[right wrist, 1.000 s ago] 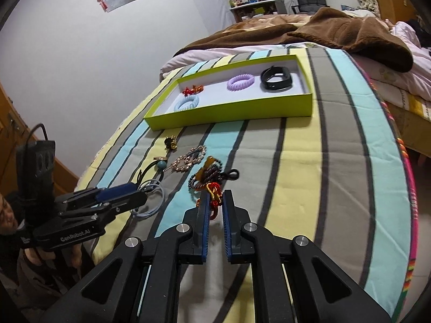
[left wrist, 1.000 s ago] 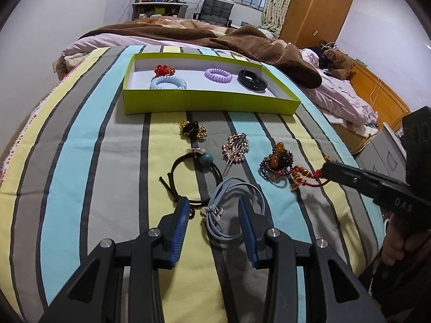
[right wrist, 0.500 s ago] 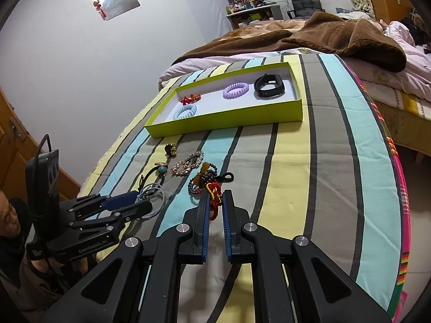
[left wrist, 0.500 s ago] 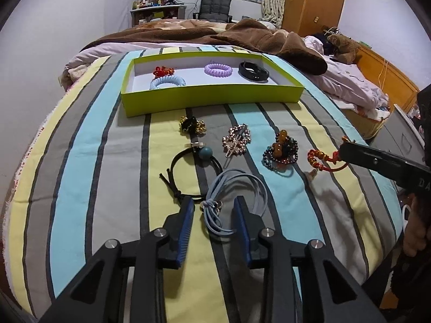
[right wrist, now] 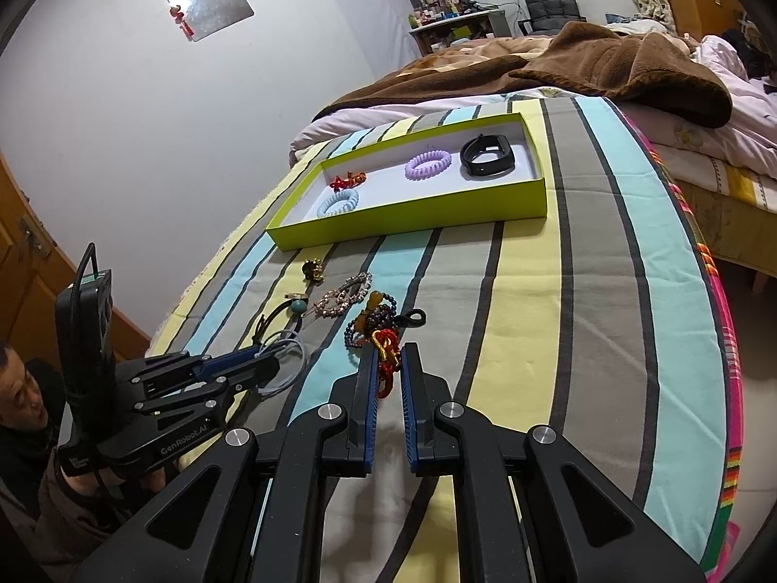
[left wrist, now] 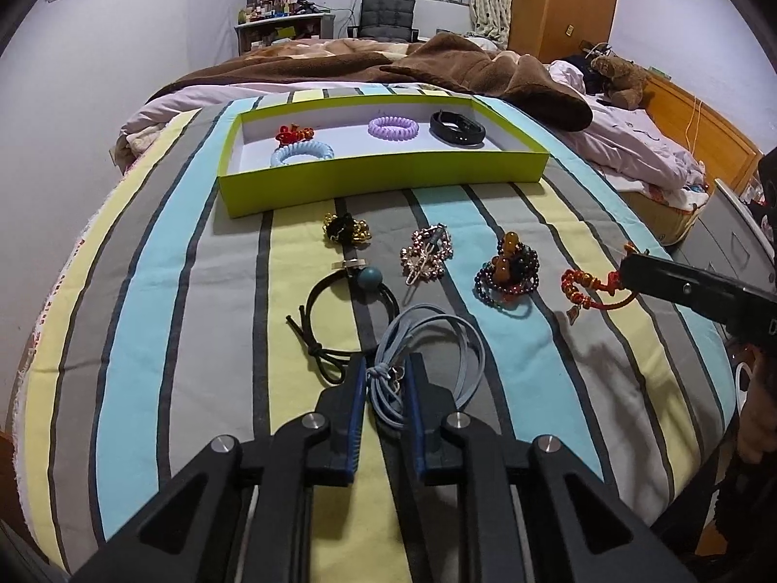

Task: Organize jewelry
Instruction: 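Grasp the grey cord tie with the left tool while the right tool carries the red ornament toward the box, then lower both held items into the green box and open both tools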

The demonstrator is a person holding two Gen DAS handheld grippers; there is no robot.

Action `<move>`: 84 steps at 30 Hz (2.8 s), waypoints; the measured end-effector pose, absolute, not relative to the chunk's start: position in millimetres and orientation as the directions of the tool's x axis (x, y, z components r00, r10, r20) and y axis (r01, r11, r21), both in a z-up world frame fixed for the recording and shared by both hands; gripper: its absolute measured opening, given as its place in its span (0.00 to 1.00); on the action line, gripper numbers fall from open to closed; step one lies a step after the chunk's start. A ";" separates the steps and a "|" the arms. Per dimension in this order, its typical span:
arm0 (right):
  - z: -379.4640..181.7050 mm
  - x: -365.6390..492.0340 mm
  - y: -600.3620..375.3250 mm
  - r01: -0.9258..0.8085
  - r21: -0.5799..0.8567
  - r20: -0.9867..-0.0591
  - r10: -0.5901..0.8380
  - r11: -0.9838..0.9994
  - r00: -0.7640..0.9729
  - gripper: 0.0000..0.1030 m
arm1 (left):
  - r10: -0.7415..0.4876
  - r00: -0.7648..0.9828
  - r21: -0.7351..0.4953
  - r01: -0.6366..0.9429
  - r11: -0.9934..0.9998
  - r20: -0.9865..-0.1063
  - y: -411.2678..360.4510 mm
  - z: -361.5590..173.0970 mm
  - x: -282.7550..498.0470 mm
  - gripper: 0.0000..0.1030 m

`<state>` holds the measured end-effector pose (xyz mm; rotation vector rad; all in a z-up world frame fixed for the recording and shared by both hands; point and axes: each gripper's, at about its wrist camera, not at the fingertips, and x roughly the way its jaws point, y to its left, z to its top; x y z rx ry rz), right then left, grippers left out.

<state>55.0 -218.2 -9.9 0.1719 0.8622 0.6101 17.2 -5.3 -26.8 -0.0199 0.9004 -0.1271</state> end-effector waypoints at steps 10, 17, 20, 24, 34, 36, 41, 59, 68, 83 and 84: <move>-6.1 53.6 -219.5 -0.428 0.382 -0.649 0.567 0.819 0.507 0.09 | -0.143 0.643 -0.101 0.102 0.990 -0.752 2.3 -13.5 13.0 0.16; 0.1 50.4 -221.7 -0.429 0.379 -0.639 0.567 0.820 0.519 0.09 | -0.167 0.662 -0.134 0.100 0.986 -0.731 9.5 -4.4 12.3 0.16; 4.2 51.5 -222.8 -0.429 0.380 -0.631 0.569 0.820 0.527 0.09 | -0.163 0.674 -0.134 0.094 0.986 -0.721 12.4 1.0 14.2 0.16; 12.4 57.4 -223.5 -0.424 0.376 -0.619 0.564 0.824 0.547 0.09 | -0.163 0.688 -0.145 0.085 0.986 -0.707 19.1 8.2 19.7 0.16; 29.1 89.8 -222.0 -0.409 0.355 -0.600 0.541 0.841 0.590 0.09 | -0.179 0.703 -0.174 0.080 0.982 -0.688 32.0 21.5 47.9 0.16; 32.2 95.6 -222.2 -0.405 0.354 -0.596 0.537 0.843 0.597 0.09 | -0.184 0.704 -0.180 0.081 0.980 -0.686 34.1 24.4 55.9 0.16; 37.2 120.0 -219.0 -0.392 0.333 -0.599 0.513 0.858 0.615 0.09 | -0.179 0.716 -0.173 0.083 0.981 -0.675 34.9 33.4 80.8 0.16; 18.9 199.0 -202.2 -0.381 0.272 -0.672 0.458 0.883 0.582 0.09 | -0.218 0.674 -0.217 0.087 0.972 -0.706 32.8 24.9 172.6 0.16; -4.7 223.1 -192.9 -0.388 0.261 -0.721 0.446 0.884 0.531 0.09 | -0.221 0.623 -0.226 0.073 0.971 -0.750 32.8 2.9 210.2 0.16; -16.8 225.7 -187.8 -0.394 0.129 -0.764 0.345 0.910 0.546 0.09 | -0.183 0.590 -0.200 0.037 0.979 -0.786 30.5 -15.8 238.4 0.16; -16.7 226.1 -187.5 -0.397 0.128 -0.764 0.346 0.909 0.545 0.09 | -0.184 0.590 -0.199 0.039 0.979 -0.786 30.1 -16.5 238.4 0.16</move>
